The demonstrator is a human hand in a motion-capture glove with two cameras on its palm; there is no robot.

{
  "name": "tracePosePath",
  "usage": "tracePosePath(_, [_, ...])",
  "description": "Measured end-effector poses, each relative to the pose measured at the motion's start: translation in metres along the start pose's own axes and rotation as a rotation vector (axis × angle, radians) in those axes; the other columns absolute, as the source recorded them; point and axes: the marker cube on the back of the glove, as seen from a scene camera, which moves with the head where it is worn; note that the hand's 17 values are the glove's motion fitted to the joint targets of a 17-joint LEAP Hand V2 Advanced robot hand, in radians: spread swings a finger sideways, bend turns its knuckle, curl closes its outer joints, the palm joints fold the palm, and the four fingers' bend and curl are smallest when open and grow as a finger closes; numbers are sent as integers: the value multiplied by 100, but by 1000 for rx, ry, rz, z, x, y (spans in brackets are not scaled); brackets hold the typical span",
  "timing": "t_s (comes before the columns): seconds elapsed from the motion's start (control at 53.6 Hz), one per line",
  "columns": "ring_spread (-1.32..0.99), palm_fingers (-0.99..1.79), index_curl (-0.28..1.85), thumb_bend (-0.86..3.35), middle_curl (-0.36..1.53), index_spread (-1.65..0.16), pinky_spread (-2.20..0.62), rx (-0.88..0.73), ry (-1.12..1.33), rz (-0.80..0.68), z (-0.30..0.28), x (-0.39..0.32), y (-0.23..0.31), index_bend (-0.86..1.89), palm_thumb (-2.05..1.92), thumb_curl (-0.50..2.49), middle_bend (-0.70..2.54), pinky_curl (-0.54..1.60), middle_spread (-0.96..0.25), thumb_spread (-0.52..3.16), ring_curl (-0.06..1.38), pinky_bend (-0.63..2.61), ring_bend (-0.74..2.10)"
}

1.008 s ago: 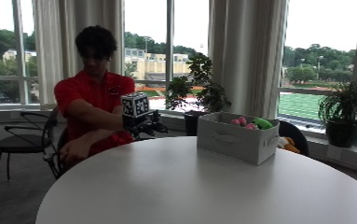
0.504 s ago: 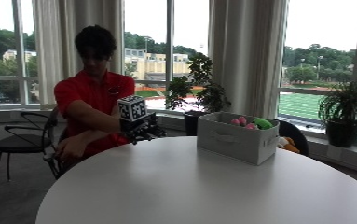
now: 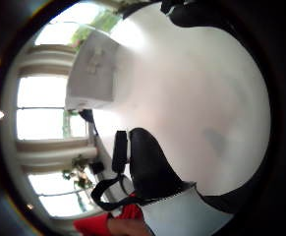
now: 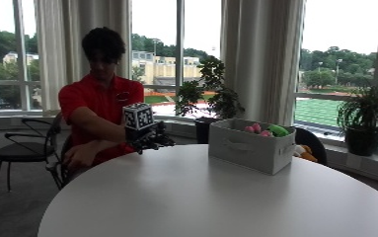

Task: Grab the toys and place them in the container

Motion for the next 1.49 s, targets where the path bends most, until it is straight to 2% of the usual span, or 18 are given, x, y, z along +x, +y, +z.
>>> tracePosePath(0.336, [-3, -13, 44, -6, 22, -44, 11, -19, -53, 5, 18, 12, -12, 29, -8, 24, 14, 34, -10, 109, 10, 70, 14])
tracePosePath(0.728, [-3, -13, 45, -6, 22, -45, 11, 42, 7, 43, 14, 42, -27, 30, -8, 24, 13, 34, -10, 109, 10, 68, 14])
tracePosePath(1.101, [-4, -13, 44, -6, 22, -45, 10, 42, 16, 45, 25, 29, -28, 30, -8, 24, 13, 34, -11, 109, 10, 67, 14])
tracePosePath(1.493, [-4, -13, 44, -6, 22, -45, 10, 62, 14, 47, 4, 30, -24, 32, -7, 24, 14, 34, -11, 109, 11, 65, 15])
